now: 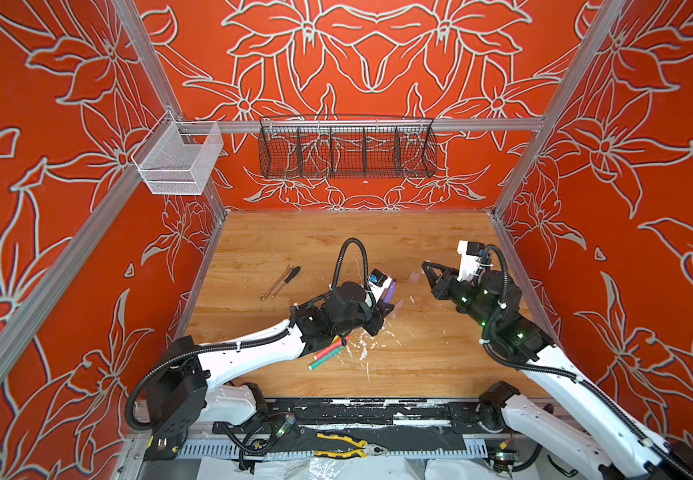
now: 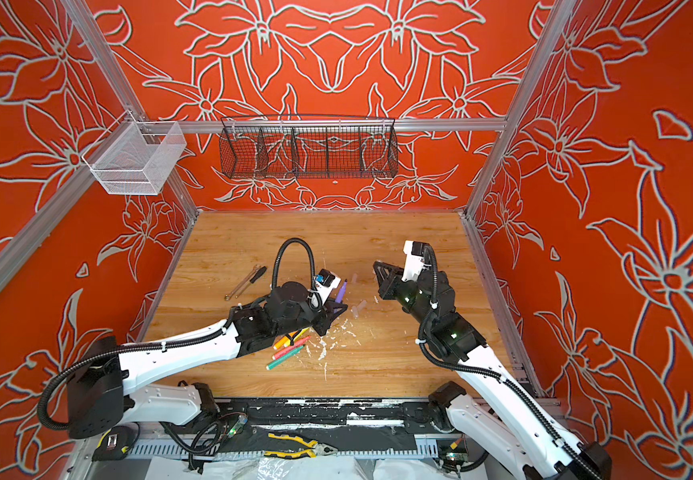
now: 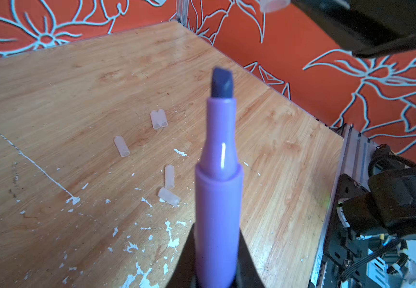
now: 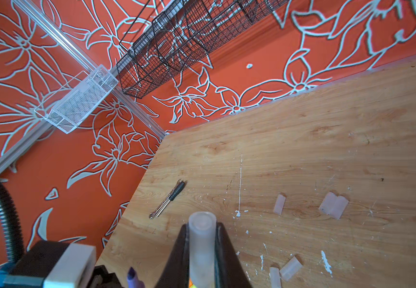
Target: Insert the pens into the pen caps
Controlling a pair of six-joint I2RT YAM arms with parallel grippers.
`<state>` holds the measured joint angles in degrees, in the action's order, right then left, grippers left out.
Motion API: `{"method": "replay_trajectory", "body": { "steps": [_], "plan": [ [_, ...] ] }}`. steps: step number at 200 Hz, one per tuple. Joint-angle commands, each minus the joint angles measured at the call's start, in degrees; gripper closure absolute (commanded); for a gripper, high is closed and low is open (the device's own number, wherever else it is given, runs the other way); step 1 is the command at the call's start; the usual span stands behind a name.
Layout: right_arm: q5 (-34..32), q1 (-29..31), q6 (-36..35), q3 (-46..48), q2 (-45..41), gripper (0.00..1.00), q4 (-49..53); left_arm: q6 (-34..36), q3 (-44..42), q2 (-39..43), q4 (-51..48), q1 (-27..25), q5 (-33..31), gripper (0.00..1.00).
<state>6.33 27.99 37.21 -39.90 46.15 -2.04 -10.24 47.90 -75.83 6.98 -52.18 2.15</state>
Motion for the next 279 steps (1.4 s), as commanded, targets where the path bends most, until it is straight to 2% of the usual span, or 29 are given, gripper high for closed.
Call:
{"method": "replay_trajectory", "body": {
  "steps": [1, 51, 126, 203, 279],
  "plan": [
    [3.3, 0.2, 1.4, 0.9, 1.2, 0.99, -5.6, 0.9, 1.6, 0.2, 1.7, -0.2, -0.4, 1.0],
    [8.9, 0.2, 2.6, 1.5, 5.6, 1.0, -11.2, 1.2, 1.5, 0.8, 1.2, -0.2, -0.4, 1.0],
    [7.7, 0.2, 1.9, 2.2, 6.0, 1.0, -11.8, 1.7, 2.9, 0.3, -0.3, -0.3, 0.8, 1.0],
    [6.9, 0.3, 2.9, 4.5, 5.6, 1.0, -15.6, 1.3, 6.0, -4.4, -2.1, -0.5, 3.9, 1.0],
    [8.4, 0.5, 3.5, 5.2, 5.7, 1.0, -18.0, 1.1, 5.5, -3.5, -1.9, -0.6, 3.4, 1.0]
  ]
}}
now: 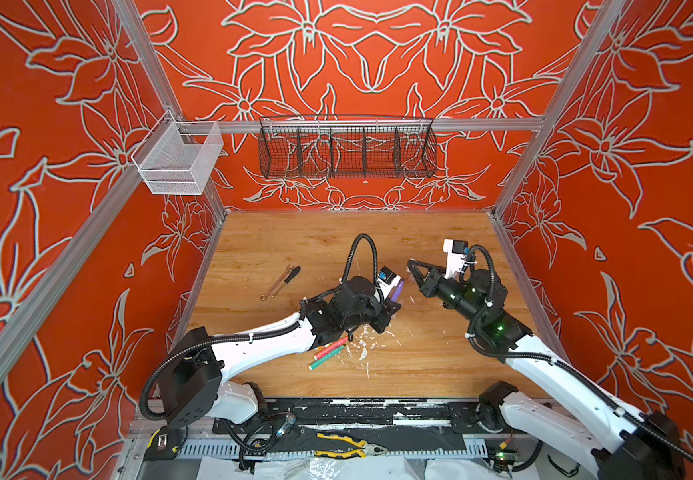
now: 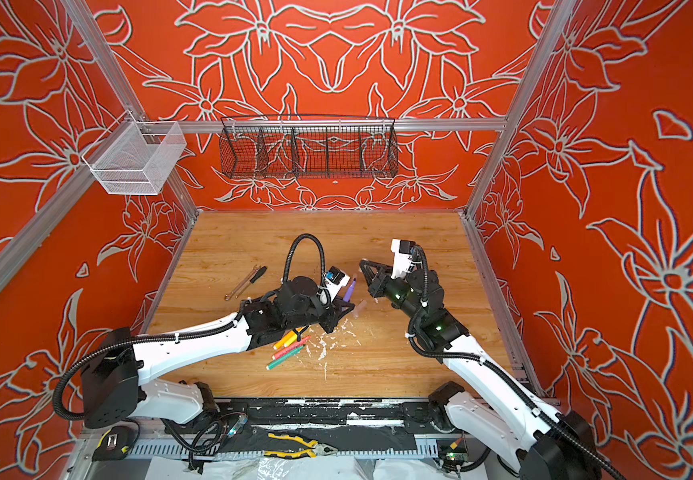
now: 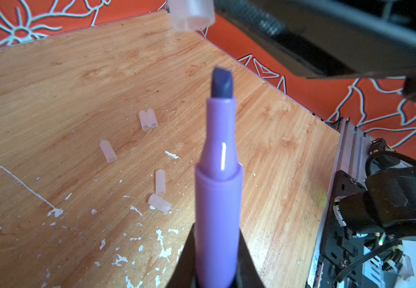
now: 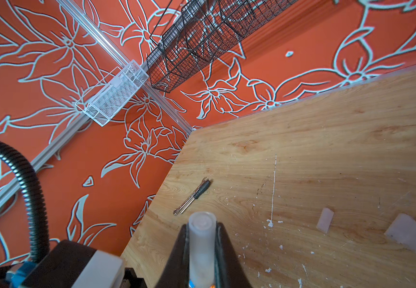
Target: Insert the pens into the pen caps
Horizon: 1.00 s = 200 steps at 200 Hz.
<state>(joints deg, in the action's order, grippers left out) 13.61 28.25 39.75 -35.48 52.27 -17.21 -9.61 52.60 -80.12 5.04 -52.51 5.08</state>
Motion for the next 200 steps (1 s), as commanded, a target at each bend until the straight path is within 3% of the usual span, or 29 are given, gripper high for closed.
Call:
{"method": "replay_trajectory", "body": {
  "steps": [1, 80, 200],
  "plan": [
    [1.2, 0.2, 0.9, 0.8, -0.4, 1.0, -2.8, 0.5, 0.8, 0.8, 0.1, -0.2, 0.5, 1.0],
    [5.2, 0.7, 2.9, 3.2, 0.7, 1.0, -9.5, -0.8, 0.7, 1.0, -0.8, -0.1, -5.0, 1.0],
    [7.6, 1.9, 3.5, 3.8, 3.2, 1.0, -13.2, -1.5, 0.4, 1.8, -0.8, 0.2, -5.7, 1.0]
  ]
}}
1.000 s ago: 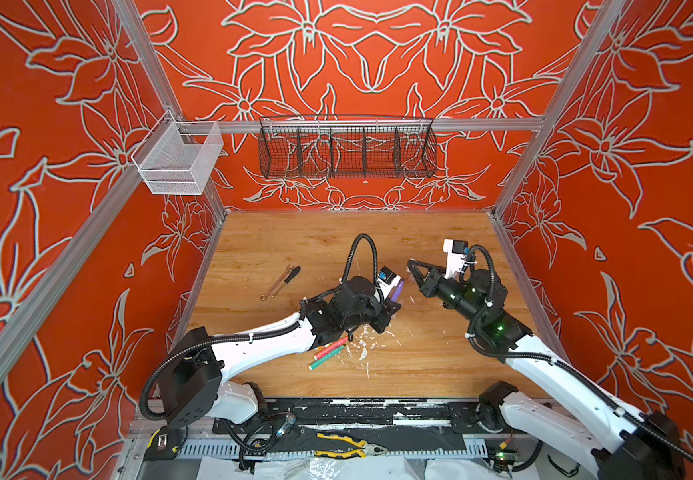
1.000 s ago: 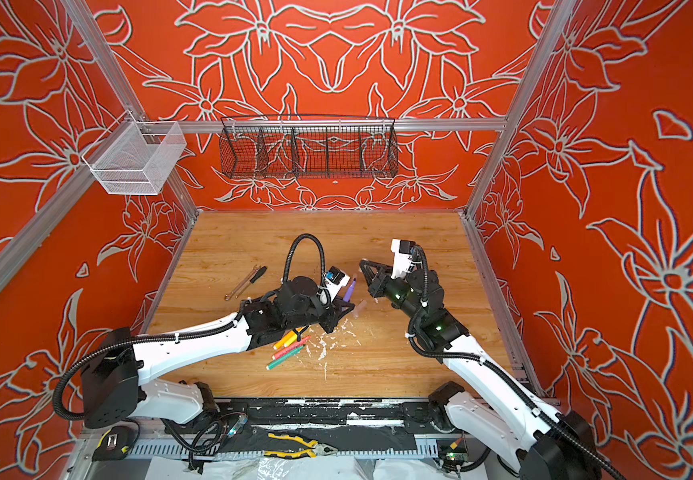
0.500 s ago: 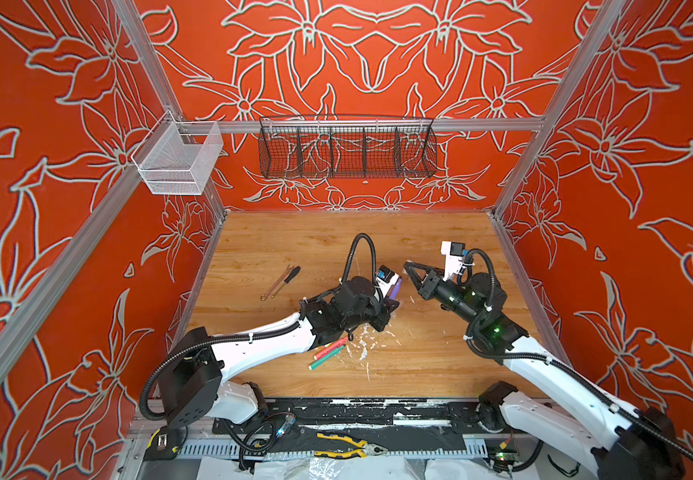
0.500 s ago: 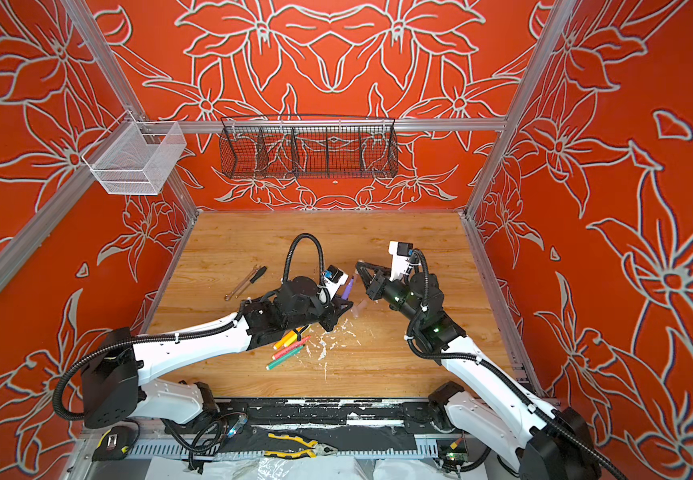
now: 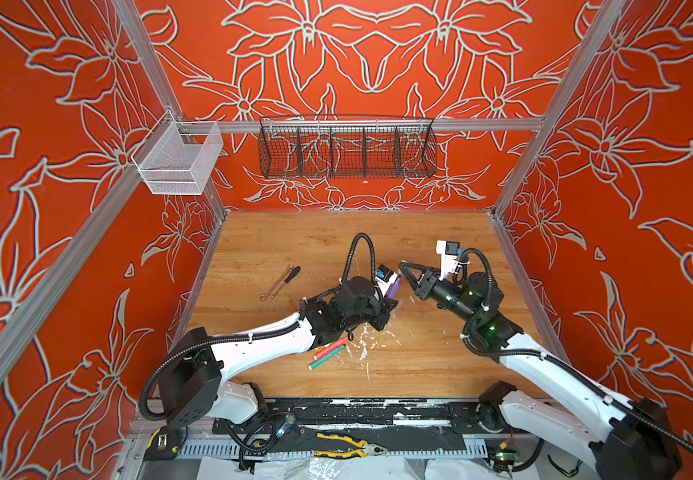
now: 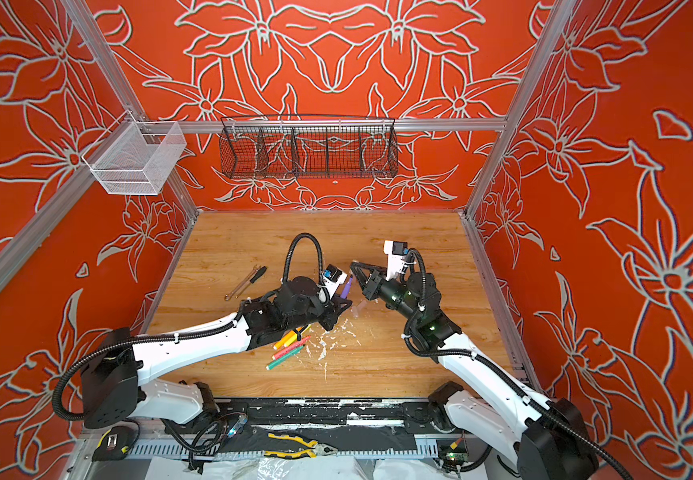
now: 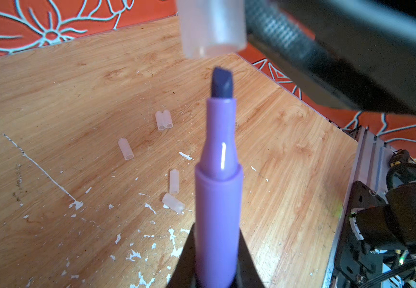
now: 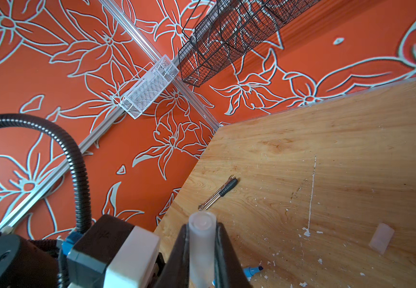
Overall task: Insert the pens into the pen caps
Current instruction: 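Lower the translucent cap onto the purple highlighter tip with the right gripper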
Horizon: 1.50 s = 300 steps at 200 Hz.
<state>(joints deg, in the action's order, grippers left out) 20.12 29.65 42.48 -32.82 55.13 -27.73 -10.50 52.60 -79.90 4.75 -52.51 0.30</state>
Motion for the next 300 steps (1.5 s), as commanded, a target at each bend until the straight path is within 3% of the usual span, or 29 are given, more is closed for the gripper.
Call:
{"method": "replay_trajectory", "body": {
  "steps": [1, 72, 138, 207, 237, 277, 300],
  "plan": [
    [1.2, 0.5, 0.7, 1.2, 0.4, 1.0, -2.8, -0.6, 0.4, 1.7, -0.5, 0.2, -0.9, 1.0],
    [2.8, 1.6, 0.0, 1.9, 2.1, 1.0, -6.2, -2.8, -0.8, 2.9, 0.2, 2.2, 0.2, 1.0],
    [3.9, 3.8, -0.6, 2.6, 4.3, 0.99, -9.8, -5.6, -3.2, 5.5, 3.2, 5.7, 7.2, 1.0],
    [1.5, 7.3, -1.5, 1.9, 5.0, 0.88, -8.1, -4.5, -4.1, 7.5, 2.9, 5.7, 3.8, 1.0],
    [-0.7, 9.3, -1.3, 1.8, 4.5, 0.76, -6.8, -3.6, -4.7, 7.7, 3.3, 5.7, 1.6, 1.0],
    [-5.7, 10.7, -2.4, 0.6, 2.5, 0.38, -1.6, -2.8, -5.3, 8.4, 3.5, 5.7, 0.4, 1.0],
    [-7.4, 10.8, -1.7, -0.1, -1.0, 0.27, 3.3, -2.3, -7.4, 10.8, 5.0, 5.7, -1.7, 1.0]
  ]
}}
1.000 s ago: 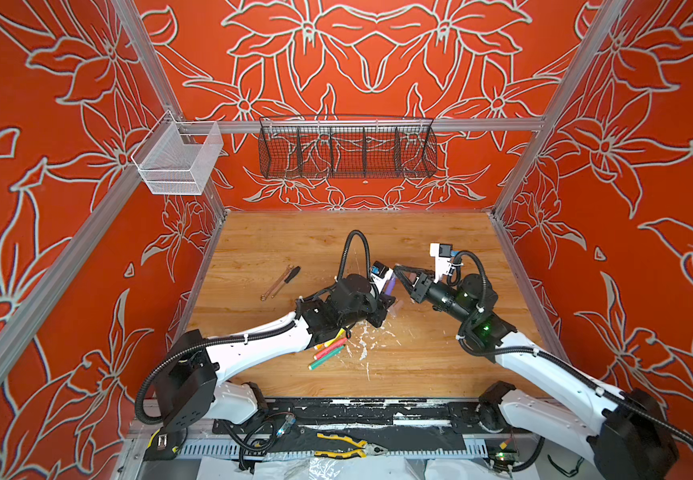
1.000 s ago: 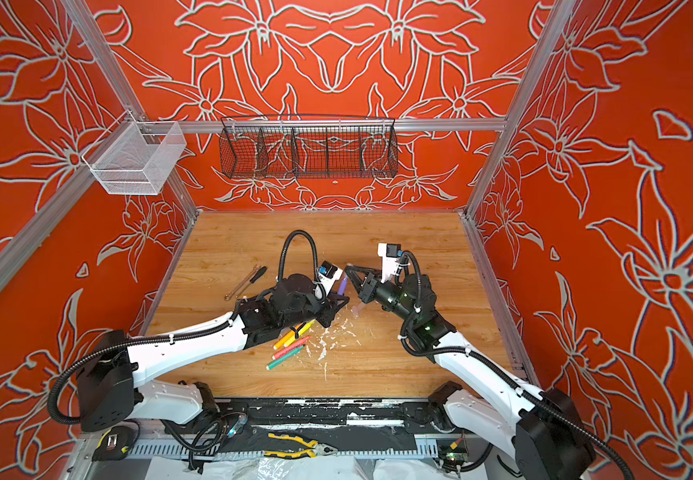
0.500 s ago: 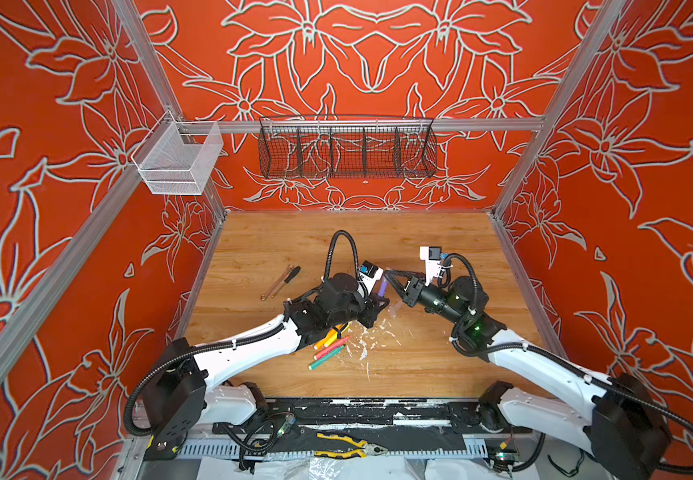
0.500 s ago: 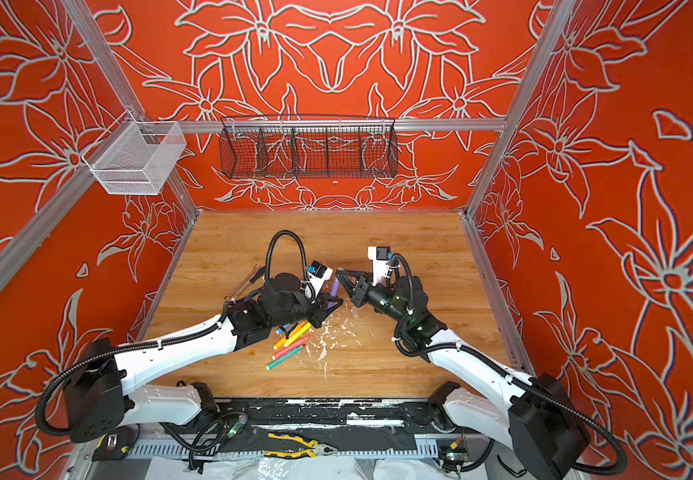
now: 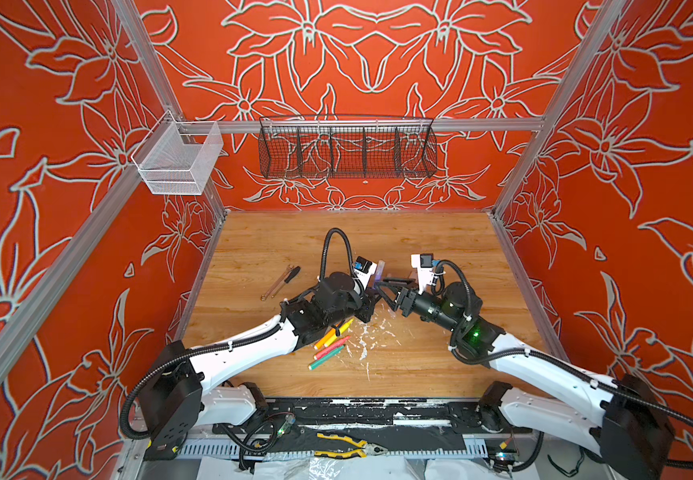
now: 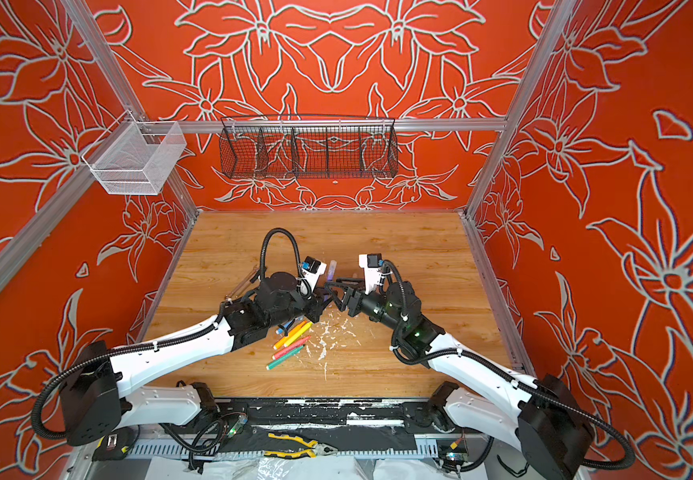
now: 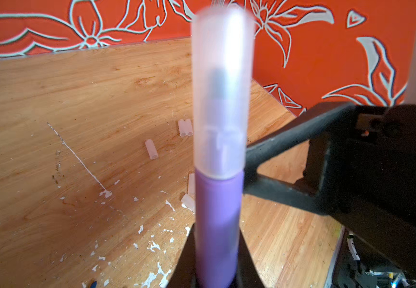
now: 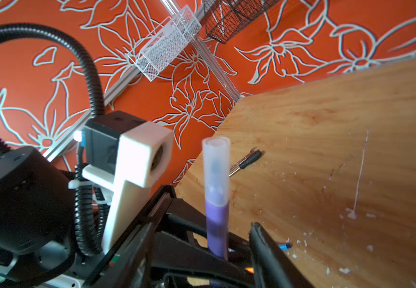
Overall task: Insert the pens into the pen caps
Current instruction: 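Lower the translucent cap onto the purple highlighter tip with the right gripper, then open the right gripper and raise it off the capped highlighter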
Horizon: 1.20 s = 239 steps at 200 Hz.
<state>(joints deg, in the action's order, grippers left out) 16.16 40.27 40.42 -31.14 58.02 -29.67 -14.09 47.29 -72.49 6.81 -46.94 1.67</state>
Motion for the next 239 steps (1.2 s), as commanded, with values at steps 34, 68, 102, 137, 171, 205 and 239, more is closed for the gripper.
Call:
{"method": "replay_trajectory", "body": {
  "steps": [34, 68, 102, 137, 171, 205, 239],
  "plan": [
    [-5.7, 0.3, -1.5, -2.0, -12.0, 0.17, 14.4, 2.9, -4.3, 6.6, 4.5, 0.1, -6.2, 1.0],
    [-10.0, 0.3, -2.8, -8.3, -14.6, 0.05, 27.0, 4.0, -6.8, 9.4, 7.0, 0.1, -7.0, 1.0],
    [-9.8, 0.3, -3.4, -18.4, -8.3, 0.02, 33.5, 5.7, -7.6, 11.7, 6.7, 0.1, -6.9, 1.0],
    [-6.5, 0.3, -4.9, -25.3, -0.9, 0.11, 34.2, 5.9, -7.0, 11.8, 6.4, 0.1, -4.9, 1.0],
    [-4.3, 0.3, -5.7, -24.3, 0.4, 0.15, 30.2, 5.6, -6.4, 11.3, 5.8, 0.1, -3.9, 1.0],
    [-3.2, 0.3, -4.4, -23.2, 2.1, 0.2, 28.1, 5.1, -6.0, 11.4, 5.2, 0.1, -2.9, 1.0],
    [-1.8, 0.4, -3.0, -23.4, 3.2, 0.26, 26.0, 5.0, -5.4, 10.6, 4.6, 0.1, -3.2, 1.0]
  ]
}}
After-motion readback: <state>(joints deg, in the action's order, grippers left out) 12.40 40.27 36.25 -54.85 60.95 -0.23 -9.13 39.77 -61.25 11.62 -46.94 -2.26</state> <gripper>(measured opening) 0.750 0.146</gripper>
